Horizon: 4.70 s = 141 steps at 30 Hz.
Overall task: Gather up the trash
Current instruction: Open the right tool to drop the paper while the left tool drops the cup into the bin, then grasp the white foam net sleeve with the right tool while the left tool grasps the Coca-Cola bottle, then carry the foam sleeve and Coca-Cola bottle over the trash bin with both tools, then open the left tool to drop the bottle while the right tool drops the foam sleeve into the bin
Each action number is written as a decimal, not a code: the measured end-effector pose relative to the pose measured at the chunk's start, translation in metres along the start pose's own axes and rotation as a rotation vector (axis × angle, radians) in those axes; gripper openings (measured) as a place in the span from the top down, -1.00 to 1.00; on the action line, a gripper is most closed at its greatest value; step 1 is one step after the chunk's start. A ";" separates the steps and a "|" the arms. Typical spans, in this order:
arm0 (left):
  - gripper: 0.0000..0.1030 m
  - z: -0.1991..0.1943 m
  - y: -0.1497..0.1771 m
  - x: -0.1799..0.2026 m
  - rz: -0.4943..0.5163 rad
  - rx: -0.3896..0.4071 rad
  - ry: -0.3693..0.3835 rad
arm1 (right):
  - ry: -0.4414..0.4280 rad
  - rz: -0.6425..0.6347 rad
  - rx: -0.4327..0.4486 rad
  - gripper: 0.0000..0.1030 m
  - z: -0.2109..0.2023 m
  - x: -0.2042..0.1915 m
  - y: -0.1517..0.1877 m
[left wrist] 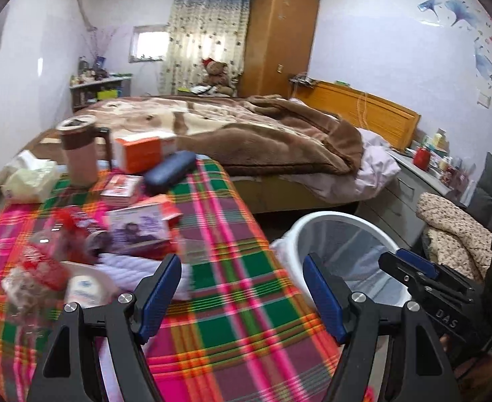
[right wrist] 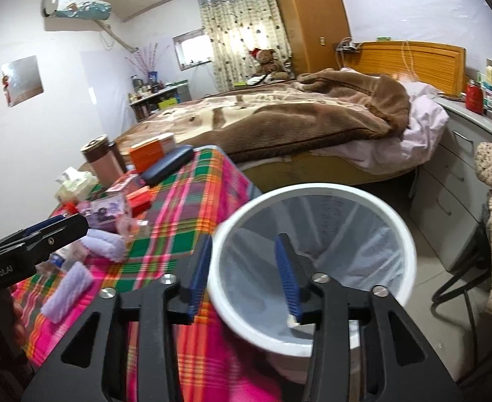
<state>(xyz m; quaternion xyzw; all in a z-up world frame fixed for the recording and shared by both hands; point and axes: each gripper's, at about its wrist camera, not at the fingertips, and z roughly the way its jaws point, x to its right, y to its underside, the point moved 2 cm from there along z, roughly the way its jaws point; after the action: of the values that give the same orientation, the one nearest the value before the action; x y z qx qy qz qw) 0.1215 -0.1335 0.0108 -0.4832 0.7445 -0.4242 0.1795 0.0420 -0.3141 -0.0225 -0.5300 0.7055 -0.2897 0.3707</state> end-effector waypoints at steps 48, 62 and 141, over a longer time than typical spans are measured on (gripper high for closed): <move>-0.54 0.000 0.020 -0.212 -0.092 -0.139 -0.199 | -0.164 -0.215 -0.357 -0.31 0.076 -0.206 0.074; -0.53 0.031 0.025 -0.206 -0.051 -0.210 -0.221 | -0.082 -0.289 -0.311 -0.31 0.064 -0.183 0.069; -0.28 0.078 -0.005 0.108 0.118 -0.144 0.196 | 0.055 0.049 -0.070 0.65 0.013 0.069 -0.012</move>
<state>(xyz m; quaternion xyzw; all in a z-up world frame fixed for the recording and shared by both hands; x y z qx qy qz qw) 0.1263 -0.2647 -0.0149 -0.4066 0.8142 -0.4034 0.0953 0.0479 -0.3835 -0.0348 -0.5168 0.7380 -0.2701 0.3395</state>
